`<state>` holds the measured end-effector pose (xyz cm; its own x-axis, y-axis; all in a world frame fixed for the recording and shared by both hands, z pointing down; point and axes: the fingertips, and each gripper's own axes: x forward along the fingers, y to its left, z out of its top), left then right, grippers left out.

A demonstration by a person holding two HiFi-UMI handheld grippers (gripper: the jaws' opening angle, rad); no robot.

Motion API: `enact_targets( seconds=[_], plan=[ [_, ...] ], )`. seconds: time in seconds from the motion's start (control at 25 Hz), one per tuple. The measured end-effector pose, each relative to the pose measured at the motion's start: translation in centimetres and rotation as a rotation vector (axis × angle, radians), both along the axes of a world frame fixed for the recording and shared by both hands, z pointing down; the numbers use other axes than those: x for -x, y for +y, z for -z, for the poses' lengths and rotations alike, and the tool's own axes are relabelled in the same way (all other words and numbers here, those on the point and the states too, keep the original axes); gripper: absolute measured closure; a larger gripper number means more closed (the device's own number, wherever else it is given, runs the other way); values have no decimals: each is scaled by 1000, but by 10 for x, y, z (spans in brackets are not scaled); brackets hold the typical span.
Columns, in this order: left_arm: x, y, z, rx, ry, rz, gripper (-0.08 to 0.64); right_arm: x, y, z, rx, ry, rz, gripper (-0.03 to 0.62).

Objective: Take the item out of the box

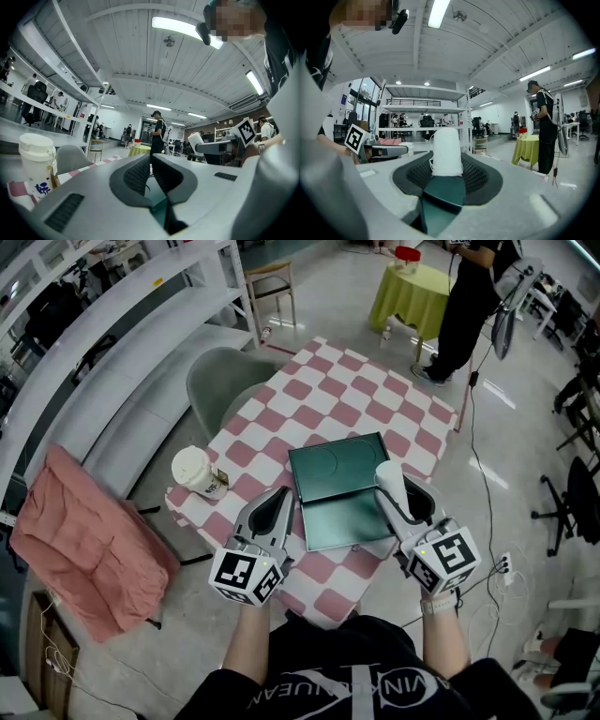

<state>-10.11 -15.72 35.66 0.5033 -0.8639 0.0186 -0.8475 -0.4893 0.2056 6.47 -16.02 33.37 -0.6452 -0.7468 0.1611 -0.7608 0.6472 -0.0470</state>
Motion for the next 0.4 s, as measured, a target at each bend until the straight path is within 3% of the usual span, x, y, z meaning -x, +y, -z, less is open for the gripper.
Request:
enact_targets(
  seconds=[0.4],
  plan=[
    [4, 1, -1, 3, 3, 2, 540, 3, 3, -1, 10, -19, -1, 411]
  ],
)
